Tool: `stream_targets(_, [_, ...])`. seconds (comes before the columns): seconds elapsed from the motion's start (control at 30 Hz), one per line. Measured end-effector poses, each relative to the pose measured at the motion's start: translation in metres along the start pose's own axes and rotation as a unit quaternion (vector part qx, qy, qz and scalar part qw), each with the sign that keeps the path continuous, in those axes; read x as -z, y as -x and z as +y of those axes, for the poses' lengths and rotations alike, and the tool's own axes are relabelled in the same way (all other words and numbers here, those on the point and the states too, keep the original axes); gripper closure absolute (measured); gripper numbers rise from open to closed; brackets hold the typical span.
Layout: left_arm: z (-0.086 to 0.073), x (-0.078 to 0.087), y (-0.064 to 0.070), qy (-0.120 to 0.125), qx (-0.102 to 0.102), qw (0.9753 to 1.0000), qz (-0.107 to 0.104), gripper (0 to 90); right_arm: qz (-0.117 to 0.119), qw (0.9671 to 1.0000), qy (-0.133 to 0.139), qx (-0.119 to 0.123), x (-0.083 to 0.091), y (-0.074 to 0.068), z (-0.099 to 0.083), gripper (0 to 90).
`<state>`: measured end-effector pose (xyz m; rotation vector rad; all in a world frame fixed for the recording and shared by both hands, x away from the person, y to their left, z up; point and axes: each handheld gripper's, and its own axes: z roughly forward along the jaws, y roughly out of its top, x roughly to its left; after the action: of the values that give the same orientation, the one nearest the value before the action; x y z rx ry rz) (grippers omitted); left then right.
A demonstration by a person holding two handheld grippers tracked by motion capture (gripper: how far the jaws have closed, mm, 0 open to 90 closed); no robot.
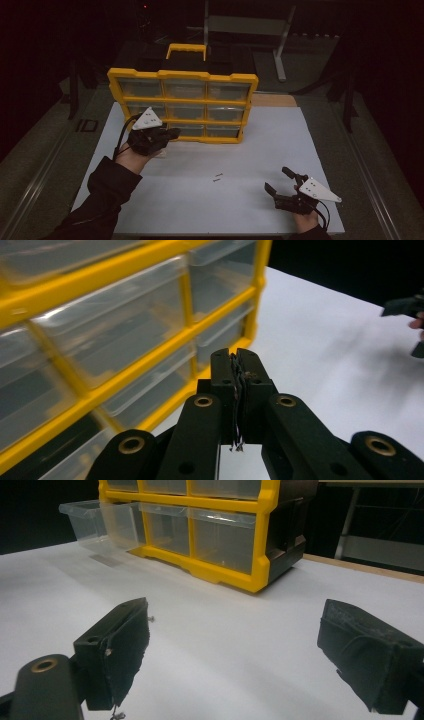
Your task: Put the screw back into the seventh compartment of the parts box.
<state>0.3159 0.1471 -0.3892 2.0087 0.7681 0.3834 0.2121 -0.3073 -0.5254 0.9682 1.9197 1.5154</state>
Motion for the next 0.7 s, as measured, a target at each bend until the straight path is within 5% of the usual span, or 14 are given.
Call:
stream_targets(0.37, [-0.018,0.019,-0.026,0.01,0.036,0.9979,0.053,86.5,-0.001,1.0,-0.002,-0.001,0.0,0.0,0.0,13.1])
stream_targets(0.7, [-0.045,0.022,-0.051,0.001,0.086,0.9923,0.09,86.3,0.0,1.0,-0.002,-0.001,0.0,0.0,0.0,13.1])
